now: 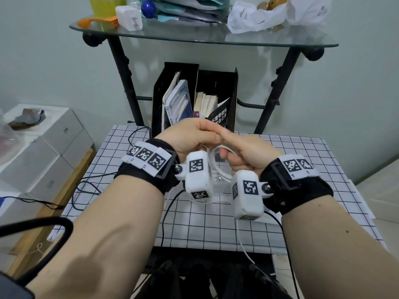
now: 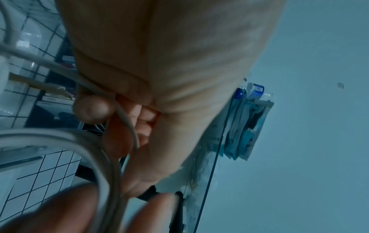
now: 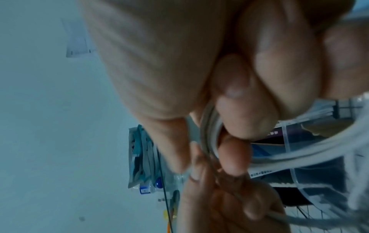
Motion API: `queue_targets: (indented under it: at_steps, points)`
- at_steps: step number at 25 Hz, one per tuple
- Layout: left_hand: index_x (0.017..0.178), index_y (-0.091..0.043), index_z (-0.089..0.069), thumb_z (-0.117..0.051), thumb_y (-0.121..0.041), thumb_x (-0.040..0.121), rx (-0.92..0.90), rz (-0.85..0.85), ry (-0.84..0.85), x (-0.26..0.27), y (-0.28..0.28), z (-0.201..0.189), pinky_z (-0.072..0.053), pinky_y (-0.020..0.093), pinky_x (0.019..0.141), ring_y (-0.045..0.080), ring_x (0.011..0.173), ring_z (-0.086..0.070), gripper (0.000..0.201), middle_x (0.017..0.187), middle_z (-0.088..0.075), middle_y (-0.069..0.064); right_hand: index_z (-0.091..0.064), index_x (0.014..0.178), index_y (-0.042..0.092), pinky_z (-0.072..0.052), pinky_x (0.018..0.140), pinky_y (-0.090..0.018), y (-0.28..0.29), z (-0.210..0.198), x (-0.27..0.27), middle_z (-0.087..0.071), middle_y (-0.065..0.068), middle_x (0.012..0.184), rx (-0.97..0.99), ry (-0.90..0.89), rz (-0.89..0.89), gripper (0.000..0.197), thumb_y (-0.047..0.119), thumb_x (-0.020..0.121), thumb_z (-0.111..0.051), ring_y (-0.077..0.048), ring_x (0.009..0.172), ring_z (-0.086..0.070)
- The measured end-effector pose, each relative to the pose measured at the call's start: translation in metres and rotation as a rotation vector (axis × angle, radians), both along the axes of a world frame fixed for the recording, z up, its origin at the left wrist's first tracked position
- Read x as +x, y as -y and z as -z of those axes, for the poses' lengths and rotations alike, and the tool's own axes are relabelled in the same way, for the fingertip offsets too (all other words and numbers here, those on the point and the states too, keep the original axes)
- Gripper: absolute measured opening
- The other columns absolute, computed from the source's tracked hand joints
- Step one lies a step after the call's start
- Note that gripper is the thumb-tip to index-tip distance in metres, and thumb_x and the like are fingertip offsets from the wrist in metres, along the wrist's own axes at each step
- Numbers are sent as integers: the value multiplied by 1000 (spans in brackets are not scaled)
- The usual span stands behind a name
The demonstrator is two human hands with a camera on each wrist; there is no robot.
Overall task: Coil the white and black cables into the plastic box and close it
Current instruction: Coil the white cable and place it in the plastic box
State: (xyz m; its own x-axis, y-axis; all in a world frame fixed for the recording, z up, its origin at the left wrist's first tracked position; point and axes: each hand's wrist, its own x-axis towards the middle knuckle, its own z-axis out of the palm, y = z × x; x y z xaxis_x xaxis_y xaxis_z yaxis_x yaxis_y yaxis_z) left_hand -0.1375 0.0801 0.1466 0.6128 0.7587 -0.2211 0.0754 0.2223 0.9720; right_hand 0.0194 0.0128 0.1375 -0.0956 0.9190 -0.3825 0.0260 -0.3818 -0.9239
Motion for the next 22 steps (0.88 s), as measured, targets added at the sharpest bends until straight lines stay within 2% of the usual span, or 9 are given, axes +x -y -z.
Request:
queue_targets:
  at_steps: [2,6,10,14,17,19,22]
  points:
    - [94,-7,-63,-60,4,85,-22,-36,24,-3,-3,1,-43,15,43,5,46,-56,15,66,-65,2,-53,64,12,-3,42,-22,0,0,1,-26,5,37,3,-97,15,44,43,95,-48,-8,31,-14]
    - [102,-7,-64,-60,-9,89,-93,-70,92,-5,-7,9,-41,15,43,7,51,-48,14,77,-62,3,-51,65,12,-4,45,-26,-2,-5,8,-25,6,36,37,-340,97,44,37,100,-40,-7,28,-18]
    - [100,-9,-66,-58,-13,91,-137,-89,168,-5,-7,16,-40,17,47,8,55,-49,13,71,-60,0,-48,67,13,-15,39,-21,1,-12,10,-26,6,36,49,-493,111,42,38,100,-38,-8,27,-22]
    - [90,-10,-65,-56,-17,93,-129,-73,134,-8,-5,17,-43,20,51,8,52,-50,11,64,-58,-2,-46,68,15,-12,43,-24,2,-18,12,-27,7,35,82,-552,163,41,39,100,-37,-8,26,-22]
    - [88,-9,-63,-54,-16,93,-135,-51,140,-7,-2,18,-50,20,59,11,58,-57,13,68,-62,1,-44,68,16,-11,44,-23,0,-24,17,-28,7,34,126,-629,172,41,40,99,-35,-7,25,-23]
    - [90,-7,-63,-53,-12,93,-134,-30,161,-7,-1,18,-54,22,70,14,66,-62,12,76,-64,6,-46,66,16,-10,45,-23,-2,-29,19,-28,7,33,161,-673,162,41,40,97,-36,-7,25,-23]
    - [97,-3,-64,-55,-4,90,-148,-13,163,-8,-2,21,-54,25,83,17,81,-65,11,88,-67,10,-53,59,16,-11,44,-22,-3,-36,21,-28,7,33,204,-703,164,46,40,96,-38,-7,25,-24]
